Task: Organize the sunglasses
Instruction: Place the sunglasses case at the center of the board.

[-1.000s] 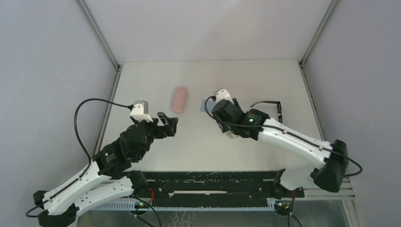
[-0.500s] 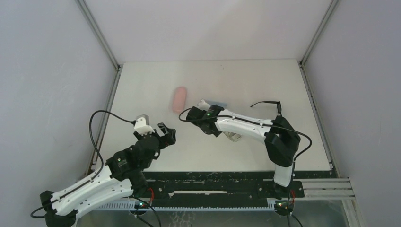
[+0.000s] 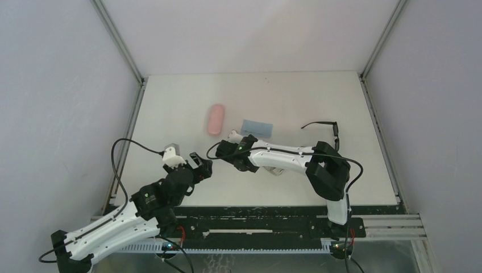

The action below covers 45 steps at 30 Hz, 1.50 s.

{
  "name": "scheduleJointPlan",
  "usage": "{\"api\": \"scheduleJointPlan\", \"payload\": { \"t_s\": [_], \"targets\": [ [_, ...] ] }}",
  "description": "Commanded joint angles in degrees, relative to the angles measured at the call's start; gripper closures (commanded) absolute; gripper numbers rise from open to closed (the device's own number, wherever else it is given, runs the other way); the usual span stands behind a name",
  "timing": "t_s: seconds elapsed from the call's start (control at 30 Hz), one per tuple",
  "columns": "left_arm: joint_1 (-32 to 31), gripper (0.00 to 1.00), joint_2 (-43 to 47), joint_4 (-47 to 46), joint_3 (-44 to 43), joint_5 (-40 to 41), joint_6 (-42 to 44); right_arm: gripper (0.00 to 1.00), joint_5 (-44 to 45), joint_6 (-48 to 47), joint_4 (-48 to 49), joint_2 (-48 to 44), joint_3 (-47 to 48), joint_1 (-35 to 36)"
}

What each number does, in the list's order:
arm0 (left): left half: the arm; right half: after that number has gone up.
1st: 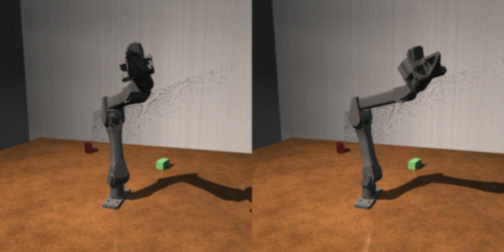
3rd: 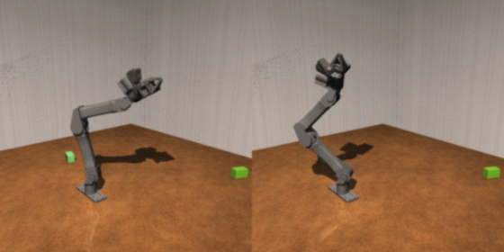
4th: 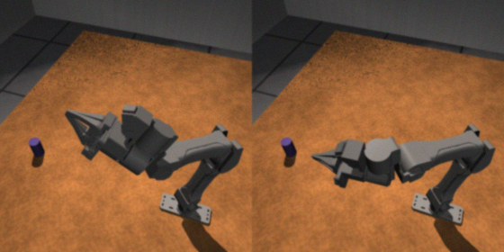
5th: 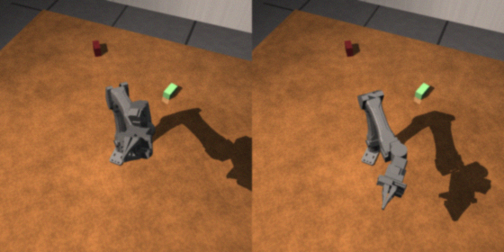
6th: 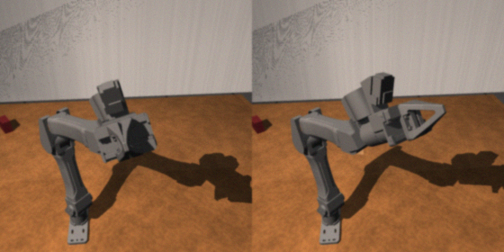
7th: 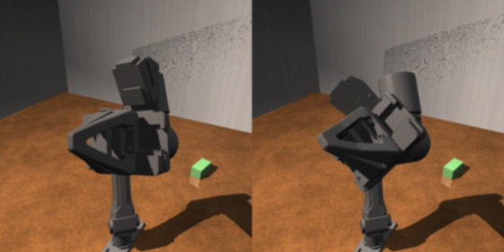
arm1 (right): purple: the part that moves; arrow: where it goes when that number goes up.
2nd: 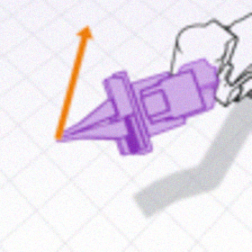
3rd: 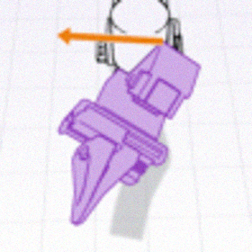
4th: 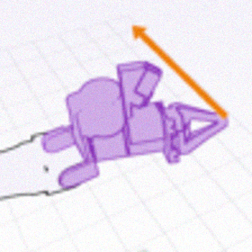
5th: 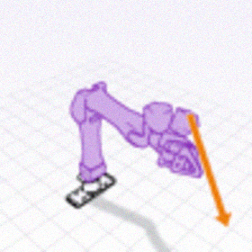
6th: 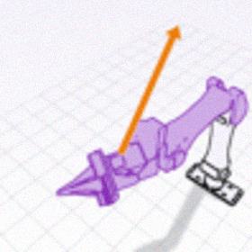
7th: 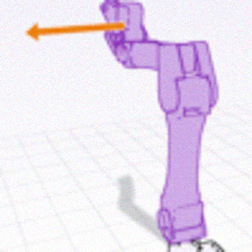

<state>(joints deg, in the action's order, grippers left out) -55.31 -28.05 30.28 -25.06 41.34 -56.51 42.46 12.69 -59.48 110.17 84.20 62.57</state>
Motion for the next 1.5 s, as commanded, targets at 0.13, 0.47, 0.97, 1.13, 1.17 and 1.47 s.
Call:
{"api": "scheduleJointPlan", "payload": {
  "t_s": [0.13,0.47,0.97,1.13,1.17,1.47],
  "targets": [
    [0.3,0.05,0.5,-2.8,1.0,-0.2,-0.8,0.36,-2.6,-1.9,3.6,-0.9,0.0,1.3],
    [0.3,0.05,0.7,-3.5,1.5,-0.3,-0.3,0.28,-5.5,-2.7,5.0,-2.3,-0.5,2.9],
    [1.4,0.05,-4.8,-14.8,0.4,-8.9,10.7,0.32,-8.0,23.3,18.6,-34.5,-22.2,0.2],
    [2.9,0.05,-10.9,-18.6,-2.6,-14.6,13.3,0.39,-9.3,34.7,19.8,-39.3,-31.7,-6.7],
    [3.3,0.06,-11.7,-19.3,-3.1,-15.8,13.9,0.41,-10.2,35.3,20.8,-39.6,-33.6,-8.0],
    [5.5,0.18,-16.9,-20.3,-6.4,-22.4,17.1,0.45,-20.4,35.9,34.3,-36.0,-39.7,-14.2]
  ]
}}
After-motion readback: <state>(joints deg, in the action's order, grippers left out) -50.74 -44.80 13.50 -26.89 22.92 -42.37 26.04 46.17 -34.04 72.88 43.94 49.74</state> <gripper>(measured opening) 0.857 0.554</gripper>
